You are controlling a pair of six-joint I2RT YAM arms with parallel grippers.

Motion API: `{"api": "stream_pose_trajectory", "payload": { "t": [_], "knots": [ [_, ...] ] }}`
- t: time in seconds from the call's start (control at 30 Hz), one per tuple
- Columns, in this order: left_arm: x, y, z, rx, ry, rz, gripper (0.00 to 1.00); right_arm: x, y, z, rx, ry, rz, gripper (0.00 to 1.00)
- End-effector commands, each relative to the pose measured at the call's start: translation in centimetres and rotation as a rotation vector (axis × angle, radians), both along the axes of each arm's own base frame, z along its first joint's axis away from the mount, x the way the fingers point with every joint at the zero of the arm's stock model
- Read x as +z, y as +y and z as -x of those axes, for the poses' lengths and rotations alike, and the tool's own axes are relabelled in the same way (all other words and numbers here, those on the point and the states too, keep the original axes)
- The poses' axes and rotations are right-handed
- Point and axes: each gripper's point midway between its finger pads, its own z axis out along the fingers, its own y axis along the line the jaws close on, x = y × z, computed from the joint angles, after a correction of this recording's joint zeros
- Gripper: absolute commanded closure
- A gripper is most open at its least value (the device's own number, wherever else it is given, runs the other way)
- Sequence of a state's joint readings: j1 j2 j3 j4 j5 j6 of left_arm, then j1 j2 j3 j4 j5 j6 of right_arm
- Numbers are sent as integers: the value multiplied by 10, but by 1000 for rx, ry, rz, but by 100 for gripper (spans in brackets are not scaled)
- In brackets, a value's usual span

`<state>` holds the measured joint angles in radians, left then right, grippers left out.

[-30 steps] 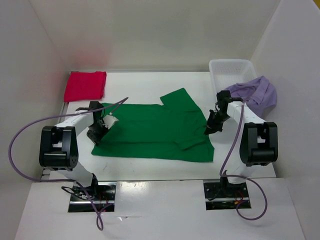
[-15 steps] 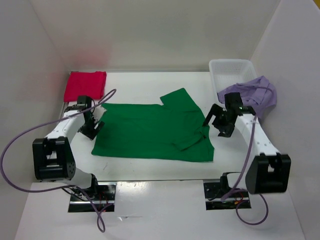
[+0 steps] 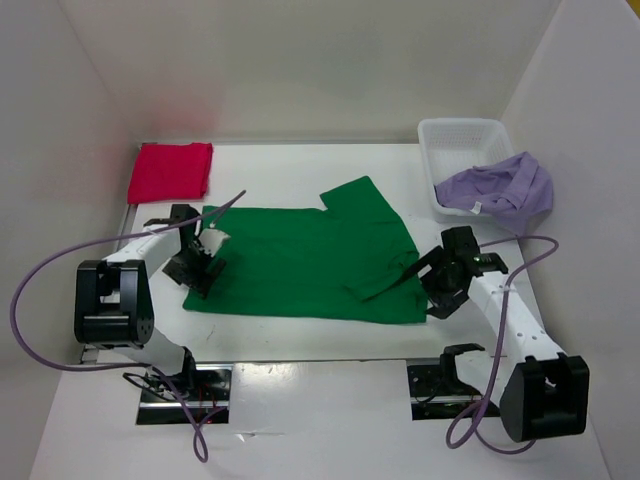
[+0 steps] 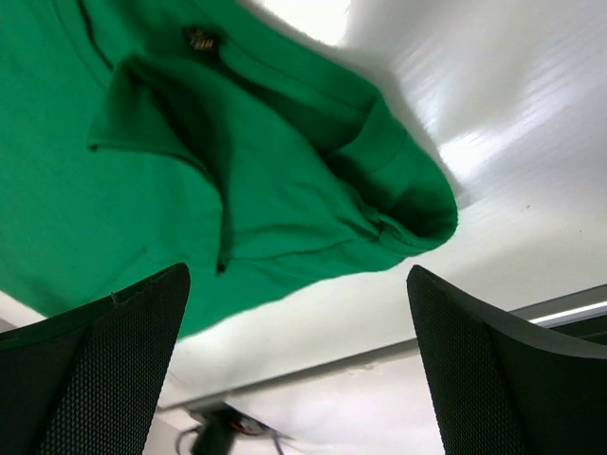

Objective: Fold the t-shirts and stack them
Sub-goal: Fold the flattened tshirt in 1/3 of the way

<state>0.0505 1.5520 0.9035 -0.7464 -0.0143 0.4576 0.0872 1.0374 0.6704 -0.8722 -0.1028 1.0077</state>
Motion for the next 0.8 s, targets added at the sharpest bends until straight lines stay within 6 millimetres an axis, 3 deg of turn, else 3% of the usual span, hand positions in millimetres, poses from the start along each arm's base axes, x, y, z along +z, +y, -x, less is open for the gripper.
{"api": "stream_pose_trajectory", "payload": {
  "t": [0.0, 0.07, 0.17, 0.23, 0.27, 0.3, 0.33, 0.37, 0.4, 0.43, 0.47, 0.5, 0.6, 0.77],
  "knots": [
    [-8, -16, -10, 7, -16, 39, 14, -7, -10, -9, -135, 16, 33, 0],
    [-18, 3, -3, 29, -4, -69, 14, -25, -8, -6, -138, 69, 24, 0],
    [-23, 21, 6, 21, 21, -186, 16, -35, -9, -5, -139, 100, 33, 5],
    [-22, 26, 9, 23, 22, -212, 16, -27, -17, -14, -141, 64, 79, 14],
    [-21, 28, 9, 24, 22, -223, 16, -13, -19, -20, -131, 27, 100, 21],
    [-18, 28, 12, 24, 25, -223, 16, 2, -21, -26, -133, -36, 120, 29],
    [-16, 28, 11, 24, 28, -223, 16, 17, -23, -34, -127, -92, 157, 51],
    [-10, 27, 3, 36, -3, -222, 14, 25, -23, -37, -113, -125, 165, 63],
    [-7, 27, 1, 36, -5, -222, 10, 28, -23, -33, -102, -137, 168, 73],
    [-5, 27, 0, 36, -4, -222, 10, 33, -20, -36, -90, -150, 165, 90],
    [-2, 27, -2, 36, -5, -222, 10, 31, -17, -32, -59, -141, 171, 98],
    [0, 27, -4, 36, 2, -222, 10, 35, -10, -32, -23, -151, 162, 100],
    [2, 27, -3, 35, 11, -222, 9, 20, 16, -24, 116, -100, 175, 100],
    [7, 30, -8, 28, 2, -234, 9, -35, 39, -4, 311, 145, 243, 100]
  ]
}}
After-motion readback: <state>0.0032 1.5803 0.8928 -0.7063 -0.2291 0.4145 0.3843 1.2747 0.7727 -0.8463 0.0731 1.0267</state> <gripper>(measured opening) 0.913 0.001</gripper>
